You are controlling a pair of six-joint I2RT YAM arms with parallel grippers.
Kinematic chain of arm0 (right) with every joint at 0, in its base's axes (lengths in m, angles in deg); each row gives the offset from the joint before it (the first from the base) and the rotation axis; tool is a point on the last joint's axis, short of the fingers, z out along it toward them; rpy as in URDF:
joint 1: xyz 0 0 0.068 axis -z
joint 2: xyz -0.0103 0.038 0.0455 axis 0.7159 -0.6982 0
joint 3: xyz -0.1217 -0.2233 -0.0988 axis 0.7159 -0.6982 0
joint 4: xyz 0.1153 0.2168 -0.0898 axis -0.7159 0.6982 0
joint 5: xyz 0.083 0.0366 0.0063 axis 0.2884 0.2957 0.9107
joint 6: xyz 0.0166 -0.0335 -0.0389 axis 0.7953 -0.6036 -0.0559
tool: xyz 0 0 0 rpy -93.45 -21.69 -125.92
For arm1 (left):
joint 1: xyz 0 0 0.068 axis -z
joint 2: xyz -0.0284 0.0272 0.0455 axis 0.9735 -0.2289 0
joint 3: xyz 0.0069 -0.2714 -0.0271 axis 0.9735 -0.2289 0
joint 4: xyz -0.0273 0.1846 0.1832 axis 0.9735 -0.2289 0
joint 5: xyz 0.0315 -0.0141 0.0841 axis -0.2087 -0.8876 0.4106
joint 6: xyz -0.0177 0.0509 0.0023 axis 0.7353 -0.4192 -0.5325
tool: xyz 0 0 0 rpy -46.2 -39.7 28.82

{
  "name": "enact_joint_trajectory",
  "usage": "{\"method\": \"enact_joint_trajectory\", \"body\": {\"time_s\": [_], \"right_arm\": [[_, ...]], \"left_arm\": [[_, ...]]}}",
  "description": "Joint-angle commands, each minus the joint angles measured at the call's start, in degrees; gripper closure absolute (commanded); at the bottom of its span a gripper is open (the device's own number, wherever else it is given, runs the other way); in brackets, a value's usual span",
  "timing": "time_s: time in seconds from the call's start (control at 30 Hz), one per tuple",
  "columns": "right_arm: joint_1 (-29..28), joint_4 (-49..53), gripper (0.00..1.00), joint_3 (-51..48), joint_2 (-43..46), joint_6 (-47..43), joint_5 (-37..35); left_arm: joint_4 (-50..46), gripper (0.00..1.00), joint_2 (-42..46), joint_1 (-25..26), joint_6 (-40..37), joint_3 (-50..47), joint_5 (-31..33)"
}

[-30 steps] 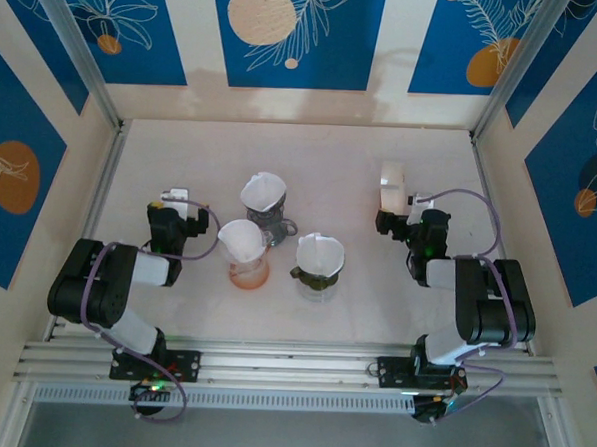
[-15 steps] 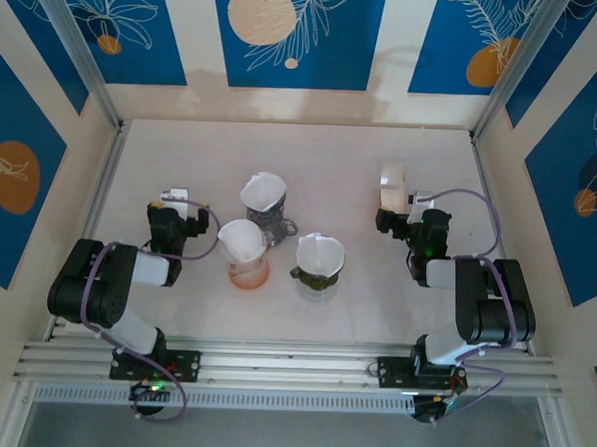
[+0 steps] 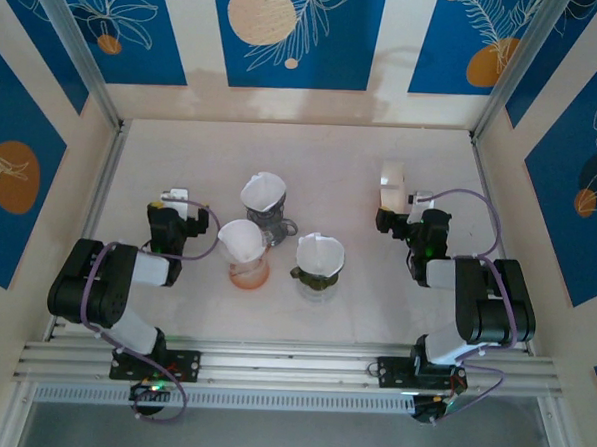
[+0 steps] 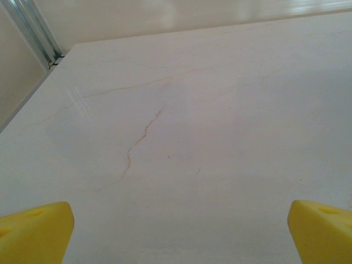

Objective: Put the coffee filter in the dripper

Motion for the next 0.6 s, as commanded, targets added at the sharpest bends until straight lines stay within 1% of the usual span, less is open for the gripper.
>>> {"method": "enact_joint_trajectory", "body": {"time_s": [0.0, 0.57], "right_arm": [[-0.1, -2.0, 0.01, -0.4, -0.1, -1.2, 0.7], [0.1, -1.7, 0.01, -0.3, -0.2, -1.0, 1.0]], "left_arm": [[1.9, 0.0, -0.5, 0.3, -0.3, -0.4, 0.8], [1.9, 0.0, -0.5, 0.2, -0.3, -0.3, 0.7]]}}
